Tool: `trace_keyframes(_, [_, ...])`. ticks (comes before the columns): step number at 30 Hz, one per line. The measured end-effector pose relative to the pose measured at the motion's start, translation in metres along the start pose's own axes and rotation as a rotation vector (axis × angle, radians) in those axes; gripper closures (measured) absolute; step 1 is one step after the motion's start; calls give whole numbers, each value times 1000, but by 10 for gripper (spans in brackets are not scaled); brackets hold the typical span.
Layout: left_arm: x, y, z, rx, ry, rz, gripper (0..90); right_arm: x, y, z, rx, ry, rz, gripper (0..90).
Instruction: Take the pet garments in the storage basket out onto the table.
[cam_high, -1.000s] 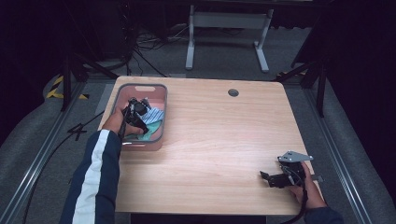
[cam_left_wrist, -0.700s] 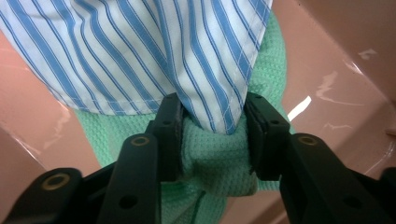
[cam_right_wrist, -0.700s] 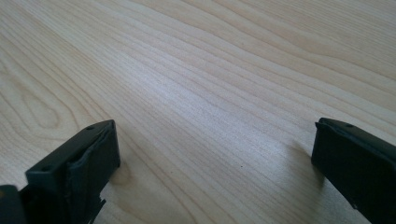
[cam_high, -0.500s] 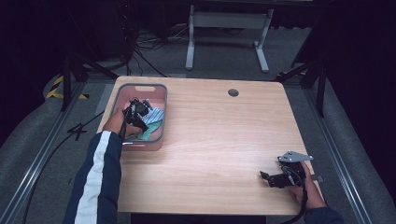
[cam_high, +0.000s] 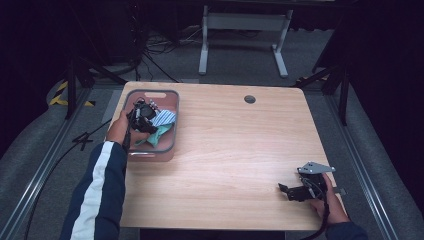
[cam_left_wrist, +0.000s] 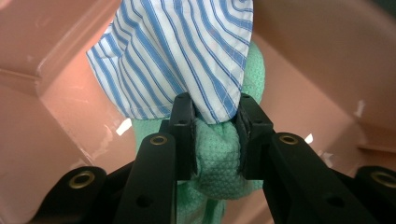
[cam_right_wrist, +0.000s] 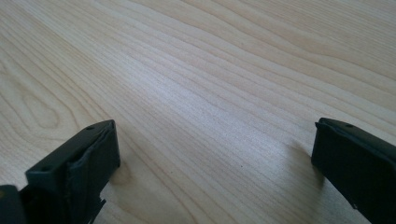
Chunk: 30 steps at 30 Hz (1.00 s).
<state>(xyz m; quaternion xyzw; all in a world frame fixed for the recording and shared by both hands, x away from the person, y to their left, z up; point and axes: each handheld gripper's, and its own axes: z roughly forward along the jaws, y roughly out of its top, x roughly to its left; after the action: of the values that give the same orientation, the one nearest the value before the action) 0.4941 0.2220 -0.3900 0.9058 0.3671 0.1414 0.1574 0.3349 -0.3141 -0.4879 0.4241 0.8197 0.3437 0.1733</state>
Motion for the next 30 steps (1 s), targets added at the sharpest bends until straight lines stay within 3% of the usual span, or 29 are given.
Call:
trace_keyframes(14, [1,-24,-41,-284,-10,-105,726,0,0,0,-1,-1,1,13])
trace_keyframes(25, [-3,-36,-77,-398,17,-87,727,0,0,0,0,-1,-2,13])
trace_keyframes(30, [-5,-37,-89,-440,0,-90,727,0,0,0,-1,-1,0,13])
